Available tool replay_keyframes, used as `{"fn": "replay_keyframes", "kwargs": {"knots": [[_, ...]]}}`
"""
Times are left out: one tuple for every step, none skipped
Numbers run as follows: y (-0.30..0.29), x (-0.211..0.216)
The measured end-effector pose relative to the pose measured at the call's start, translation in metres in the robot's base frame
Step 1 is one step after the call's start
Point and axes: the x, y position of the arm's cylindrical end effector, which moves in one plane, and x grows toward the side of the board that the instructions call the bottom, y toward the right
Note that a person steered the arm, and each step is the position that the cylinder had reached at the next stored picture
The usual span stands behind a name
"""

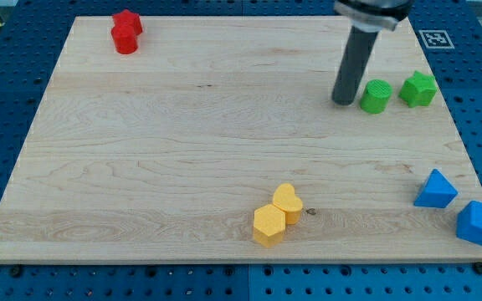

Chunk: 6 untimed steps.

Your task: Point your arm at the blue triangle

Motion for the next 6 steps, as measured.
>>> {"fn": "replay_keyframes", "kwargs": {"knots": [[-0.006, 0.043], [-0.006, 0.096], [0.002, 0.151], [0.049, 0.194], [0.08, 0.2], [0.08, 0.2]]}}
